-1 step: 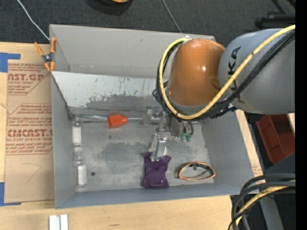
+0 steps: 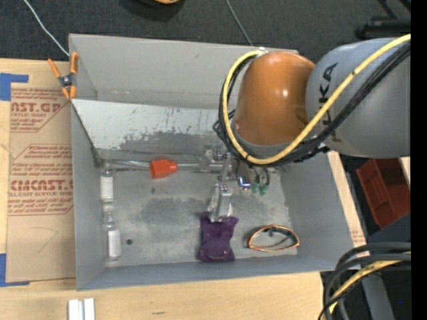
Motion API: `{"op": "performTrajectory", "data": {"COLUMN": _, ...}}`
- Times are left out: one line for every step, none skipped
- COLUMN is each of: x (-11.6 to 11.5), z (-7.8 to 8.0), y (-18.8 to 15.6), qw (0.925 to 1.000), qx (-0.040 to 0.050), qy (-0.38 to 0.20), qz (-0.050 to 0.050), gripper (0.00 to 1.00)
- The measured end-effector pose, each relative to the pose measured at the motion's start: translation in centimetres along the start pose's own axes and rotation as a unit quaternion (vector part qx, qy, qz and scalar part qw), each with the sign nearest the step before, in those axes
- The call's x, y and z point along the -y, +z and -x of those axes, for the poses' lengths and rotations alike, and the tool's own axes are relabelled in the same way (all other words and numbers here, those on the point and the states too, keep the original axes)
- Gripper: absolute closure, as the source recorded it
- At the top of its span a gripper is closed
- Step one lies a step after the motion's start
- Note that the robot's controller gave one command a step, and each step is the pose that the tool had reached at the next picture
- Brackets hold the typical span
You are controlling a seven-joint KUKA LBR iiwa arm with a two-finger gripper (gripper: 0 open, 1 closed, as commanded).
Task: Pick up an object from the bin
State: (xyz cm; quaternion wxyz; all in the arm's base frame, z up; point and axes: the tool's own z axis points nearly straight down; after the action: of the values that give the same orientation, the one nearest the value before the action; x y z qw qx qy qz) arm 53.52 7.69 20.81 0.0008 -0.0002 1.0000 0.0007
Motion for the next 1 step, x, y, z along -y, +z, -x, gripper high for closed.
{"op": "performTrajectory", "data": {"x": 3.17, "z": 1.55, "y": 5.47, "qw": 0.997, "qx": 0.0014, "qy": -0.078, "qz": 0.0, "gripper": 0.0}}
